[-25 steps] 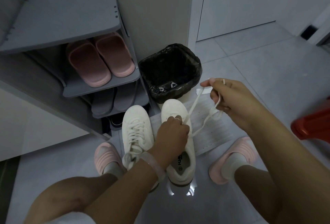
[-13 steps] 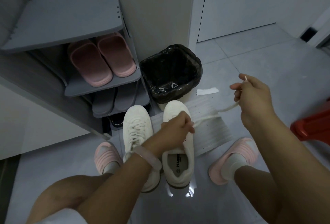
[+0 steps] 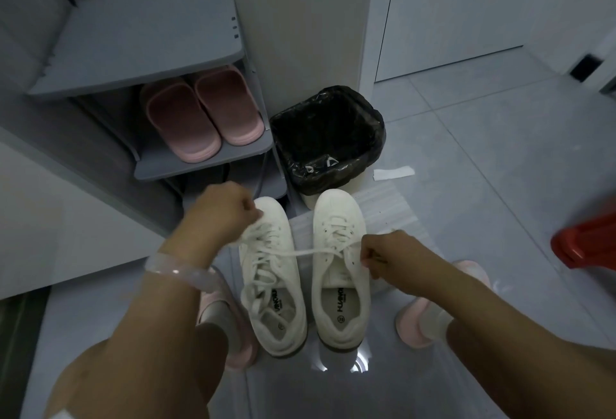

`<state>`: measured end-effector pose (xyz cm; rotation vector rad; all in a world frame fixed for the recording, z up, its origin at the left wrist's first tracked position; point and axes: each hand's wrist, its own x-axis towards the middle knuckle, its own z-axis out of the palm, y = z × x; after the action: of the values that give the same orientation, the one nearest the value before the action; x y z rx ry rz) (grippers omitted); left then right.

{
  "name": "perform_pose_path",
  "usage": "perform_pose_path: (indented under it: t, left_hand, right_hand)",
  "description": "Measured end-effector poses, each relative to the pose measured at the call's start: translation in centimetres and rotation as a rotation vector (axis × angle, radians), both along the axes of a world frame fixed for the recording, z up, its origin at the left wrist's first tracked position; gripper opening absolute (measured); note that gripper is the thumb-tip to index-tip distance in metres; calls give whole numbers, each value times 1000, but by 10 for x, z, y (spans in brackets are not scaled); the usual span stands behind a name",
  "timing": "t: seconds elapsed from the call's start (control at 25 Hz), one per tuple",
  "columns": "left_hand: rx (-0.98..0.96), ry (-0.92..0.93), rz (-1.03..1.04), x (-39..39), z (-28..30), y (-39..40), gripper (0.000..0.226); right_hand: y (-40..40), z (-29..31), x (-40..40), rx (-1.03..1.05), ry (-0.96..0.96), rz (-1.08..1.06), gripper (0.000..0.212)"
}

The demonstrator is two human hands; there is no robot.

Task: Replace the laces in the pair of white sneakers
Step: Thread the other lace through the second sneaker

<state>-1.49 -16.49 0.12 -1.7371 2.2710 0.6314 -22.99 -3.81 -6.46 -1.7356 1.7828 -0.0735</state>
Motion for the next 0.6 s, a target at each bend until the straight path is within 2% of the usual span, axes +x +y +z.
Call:
perform_pose_path:
  t: [0.08, 0.16, 0.24, 0.32, 0.4, 0.48, 0.6]
  left_hand:
    - [-36, -34, -179, -19, -10, 14, 15]
    - [-99, 11, -349, -41, -22, 35, 20]
    - [-55, 65, -474, -57, -36, 58, 25]
    - [72, 104, -455, -65, -51, 71, 27]
    - [106, 132, -382, -66, -58, 73, 24]
    - [85, 135, -342, -65, -61, 71, 21]
    - [-23, 21, -393, -68, -65, 74, 22]
  right_hand:
    - [-1, -3, 7, -21, 36, 25, 14]
    - [-3, -3, 11, -52, 122, 74, 16]
    - [-4, -4, 14, -69, 198, 126, 16]
    - [-3, -5, 19, -70, 226, 179, 20]
    - [-2, -7, 24, -74, 238, 197, 23]
    - [-3, -5, 27, -76, 256, 177, 22]
    - [-7, -1, 25, -77, 291, 193, 20]
